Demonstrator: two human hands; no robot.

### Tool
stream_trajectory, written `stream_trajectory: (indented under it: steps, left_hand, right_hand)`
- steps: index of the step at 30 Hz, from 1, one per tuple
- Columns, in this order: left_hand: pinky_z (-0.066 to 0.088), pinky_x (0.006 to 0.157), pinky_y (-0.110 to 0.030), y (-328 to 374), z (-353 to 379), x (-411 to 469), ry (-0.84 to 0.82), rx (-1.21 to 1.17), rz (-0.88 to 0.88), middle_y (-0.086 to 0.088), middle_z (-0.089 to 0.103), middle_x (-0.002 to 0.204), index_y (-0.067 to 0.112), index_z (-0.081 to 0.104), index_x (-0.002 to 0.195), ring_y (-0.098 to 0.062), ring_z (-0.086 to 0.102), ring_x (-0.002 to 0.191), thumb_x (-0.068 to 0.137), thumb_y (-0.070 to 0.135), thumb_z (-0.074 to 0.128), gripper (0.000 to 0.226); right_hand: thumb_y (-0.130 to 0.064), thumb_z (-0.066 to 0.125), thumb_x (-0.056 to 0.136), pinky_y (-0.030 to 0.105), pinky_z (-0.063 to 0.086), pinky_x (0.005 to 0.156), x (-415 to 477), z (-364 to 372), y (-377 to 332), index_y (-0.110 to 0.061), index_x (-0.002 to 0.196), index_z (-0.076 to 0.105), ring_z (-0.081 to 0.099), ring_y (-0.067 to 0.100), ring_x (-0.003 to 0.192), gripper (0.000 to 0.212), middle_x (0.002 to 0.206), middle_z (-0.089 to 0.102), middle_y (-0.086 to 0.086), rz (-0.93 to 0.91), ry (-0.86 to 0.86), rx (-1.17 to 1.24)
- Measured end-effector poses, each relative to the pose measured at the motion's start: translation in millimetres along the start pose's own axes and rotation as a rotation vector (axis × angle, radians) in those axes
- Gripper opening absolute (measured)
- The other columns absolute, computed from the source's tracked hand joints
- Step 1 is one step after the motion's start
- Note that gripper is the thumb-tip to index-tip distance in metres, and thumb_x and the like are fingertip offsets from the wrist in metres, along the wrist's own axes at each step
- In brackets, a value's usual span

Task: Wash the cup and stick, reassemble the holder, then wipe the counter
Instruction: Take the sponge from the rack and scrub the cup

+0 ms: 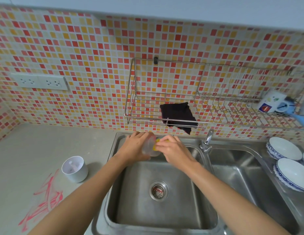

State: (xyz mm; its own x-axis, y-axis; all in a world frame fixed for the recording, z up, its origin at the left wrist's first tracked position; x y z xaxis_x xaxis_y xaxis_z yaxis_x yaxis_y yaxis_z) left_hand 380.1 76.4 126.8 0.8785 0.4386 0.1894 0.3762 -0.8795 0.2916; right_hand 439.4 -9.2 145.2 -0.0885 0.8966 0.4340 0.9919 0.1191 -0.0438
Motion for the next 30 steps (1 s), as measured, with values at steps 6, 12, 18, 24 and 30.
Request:
stream_trajectory:
  steps: [6,12,18,24,30]
  left_hand:
    - [0.04,0.104,-0.043,-4.3,-0.9,3.3,-0.071,0.012,-0.005,0.01,0.048,0.141,0.031,0.037,0.137,-0.019,0.04,0.127,0.069,0.051,0.078,0.082]
    - [0.038,0.103,-0.044,-2.4,10.3,-3.1,-0.102,0.042,0.0,0.011,0.047,0.143,0.035,0.036,0.135,-0.021,0.036,0.132,0.073,0.05,0.074,0.074]
    - [0.037,0.104,-0.043,6.8,5.8,3.4,-0.138,-0.019,-0.031,0.011,0.048,0.141,0.036,0.034,0.136,-0.021,0.037,0.129,0.071,0.041,0.078,0.079]
    - [0.043,0.105,-0.041,-8.2,11.5,2.7,-0.219,-0.068,-0.054,0.011,0.05,0.139,0.039,0.037,0.134,-0.02,0.037,0.129,0.068,0.05,0.08,0.08]
    - [0.042,0.103,-0.038,-1.8,5.8,9.3,-0.225,-0.133,-0.069,0.01,0.051,0.138,0.036,0.035,0.139,-0.018,0.04,0.126,0.068,0.036,0.083,0.086]
  right_hand:
    - [-0.005,0.06,0.088,0.026,0.044,0.093,-10.7,17.8,7.5,-0.019,0.103,0.075,0.06,0.016,0.096,0.026,0.1,0.073,0.002,0.445,-0.069,0.541]
    - [-0.007,0.062,0.088,0.021,0.041,0.094,-10.4,25.1,8.3,-0.022,0.104,0.075,0.056,0.017,0.1,0.025,0.104,0.071,-0.001,0.358,-0.189,0.429]
    - [-0.004,0.072,0.076,0.035,0.048,0.085,-3.7,9.0,6.7,-0.017,0.097,0.077,0.055,0.02,0.097,0.025,0.099,0.072,-0.006,0.149,-0.032,0.09]
    - [-0.009,0.066,0.085,0.026,0.046,0.093,-18.0,30.4,19.1,-0.023,0.102,0.076,0.061,0.011,0.098,0.024,0.103,0.07,-0.008,0.47,-0.219,0.646]
    - [-0.002,0.077,0.07,0.039,0.055,0.076,-5.0,4.2,1.3,-0.022,0.097,0.073,0.054,0.019,0.099,0.033,0.104,0.068,-0.009,0.017,-0.066,0.037]
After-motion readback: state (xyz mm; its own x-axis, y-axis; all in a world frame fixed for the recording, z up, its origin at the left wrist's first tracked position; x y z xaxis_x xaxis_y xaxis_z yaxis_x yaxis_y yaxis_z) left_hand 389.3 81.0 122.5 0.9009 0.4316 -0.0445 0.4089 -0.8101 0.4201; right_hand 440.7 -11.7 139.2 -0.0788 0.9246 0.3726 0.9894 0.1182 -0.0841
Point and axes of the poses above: each hand's wrist, its own x-axis towards the middle knuckle, its own z-axis out of the palm, y = z × x, the point moved 10 cm from there along x, towards the middle knuckle
